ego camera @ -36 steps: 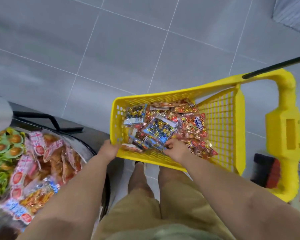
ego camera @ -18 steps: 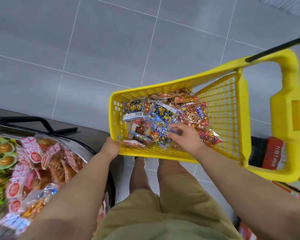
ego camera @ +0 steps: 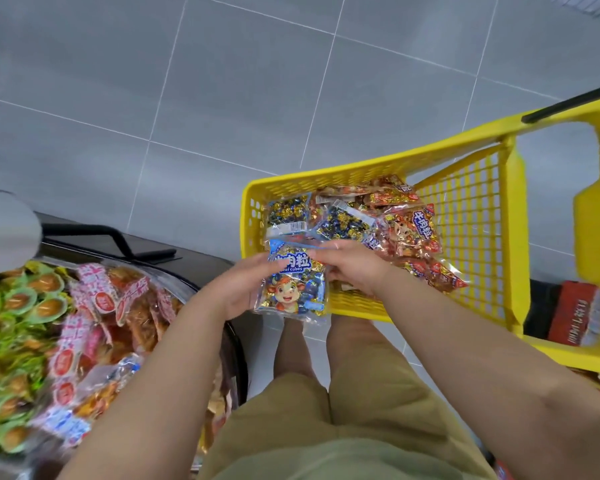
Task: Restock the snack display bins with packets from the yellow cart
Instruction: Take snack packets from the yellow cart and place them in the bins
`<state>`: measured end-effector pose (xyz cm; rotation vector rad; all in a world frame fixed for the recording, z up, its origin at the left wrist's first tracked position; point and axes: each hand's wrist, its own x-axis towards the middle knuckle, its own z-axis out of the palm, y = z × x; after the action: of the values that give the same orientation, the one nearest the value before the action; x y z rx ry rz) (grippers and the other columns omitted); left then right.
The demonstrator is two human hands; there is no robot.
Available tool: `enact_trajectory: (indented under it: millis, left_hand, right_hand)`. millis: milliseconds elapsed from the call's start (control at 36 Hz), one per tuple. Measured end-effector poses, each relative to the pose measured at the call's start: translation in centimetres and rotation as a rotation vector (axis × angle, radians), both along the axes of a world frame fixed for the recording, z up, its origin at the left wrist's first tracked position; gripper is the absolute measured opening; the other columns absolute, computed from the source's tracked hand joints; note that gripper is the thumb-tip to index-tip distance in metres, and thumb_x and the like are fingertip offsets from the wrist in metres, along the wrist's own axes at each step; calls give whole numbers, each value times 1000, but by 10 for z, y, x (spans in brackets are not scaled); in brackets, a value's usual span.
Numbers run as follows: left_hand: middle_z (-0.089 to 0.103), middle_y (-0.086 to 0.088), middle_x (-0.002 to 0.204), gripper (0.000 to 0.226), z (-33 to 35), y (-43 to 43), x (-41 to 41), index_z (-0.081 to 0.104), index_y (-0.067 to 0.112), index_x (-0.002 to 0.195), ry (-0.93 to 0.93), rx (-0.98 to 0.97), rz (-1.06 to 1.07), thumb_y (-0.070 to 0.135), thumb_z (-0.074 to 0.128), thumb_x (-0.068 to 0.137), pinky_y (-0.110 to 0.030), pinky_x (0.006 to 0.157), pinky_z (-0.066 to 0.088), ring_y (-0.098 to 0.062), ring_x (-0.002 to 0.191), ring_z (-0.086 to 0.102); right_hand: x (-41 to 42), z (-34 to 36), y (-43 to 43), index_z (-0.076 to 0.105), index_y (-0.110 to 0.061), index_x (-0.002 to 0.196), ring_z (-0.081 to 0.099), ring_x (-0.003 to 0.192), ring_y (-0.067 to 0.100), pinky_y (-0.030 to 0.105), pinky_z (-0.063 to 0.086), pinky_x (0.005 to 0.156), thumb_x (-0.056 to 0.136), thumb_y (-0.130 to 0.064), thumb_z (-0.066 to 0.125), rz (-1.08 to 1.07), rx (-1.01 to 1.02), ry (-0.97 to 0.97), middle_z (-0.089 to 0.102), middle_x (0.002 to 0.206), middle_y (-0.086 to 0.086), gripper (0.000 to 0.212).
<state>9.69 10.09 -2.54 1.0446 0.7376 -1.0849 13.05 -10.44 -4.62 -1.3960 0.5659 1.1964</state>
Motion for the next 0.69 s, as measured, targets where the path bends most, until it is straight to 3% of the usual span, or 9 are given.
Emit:
enact_trajectory:
  millis: [28,83,139,222,306,472,694]
  left_hand:
    - [73,-8,105,40,-1,0,-2,62,13,115,-2,-15,-25,22,73,78,-39,80,58,-23,92,71]
    - [75,-5,87,19,-5,-4,-6,65,10,100,-4,50,-7,7,69,81,-32,67,59,-17,76,72]
    - [75,-6,81,15,-9,-10,-7,66,9,96,6,80,58,1,66,83,-28,57,58,-17,68,72]
    - [75,-9,84,26,-18,-14,-11,61,10,106,37,131,159,0,67,83,-31,55,58,-20,69,73]
    - [75,-8,81,28,-22,-14,-16,58,10,110,55,165,207,-2,64,86,-30,51,57,-20,66,73]
    - [75,-10,84,15,-31,-10,-27,62,6,103,99,157,275,-1,56,92,-32,53,58,-22,69,73]
    - [74,-10,88,20,-36,-7,-30,61,10,103,111,219,344,-5,54,90,-34,56,60,-23,70,73]
  right_hand:
    - [-1,-1,1,66,-21,87,49,64,11,22,45,63,81,-35,71,-9,-10,-5,50,72,0,16]
    - [-2,-5,-1,67,-26,89,52,63,9,24,50,67,85,-47,63,-33,-71,-14,51,73,0,21]
    - [-1,-10,-5,67,-26,96,58,66,13,32,54,74,91,-48,52,-59,-216,-97,58,77,6,26]
    - [7,-24,-18,60,-16,118,61,101,24,29,47,78,94,-28,52,38,-576,-419,64,114,8,28]
    - [19,-41,-35,54,-12,128,43,125,27,36,36,104,89,-23,60,264,-771,-599,50,134,10,41]
    - [34,-73,-47,27,-8,146,19,141,28,39,19,116,88,-37,62,635,-779,-513,26,152,13,73]
    - [41,-81,-46,22,-13,146,27,136,31,46,31,105,75,-49,71,907,-926,-536,34,148,10,93]
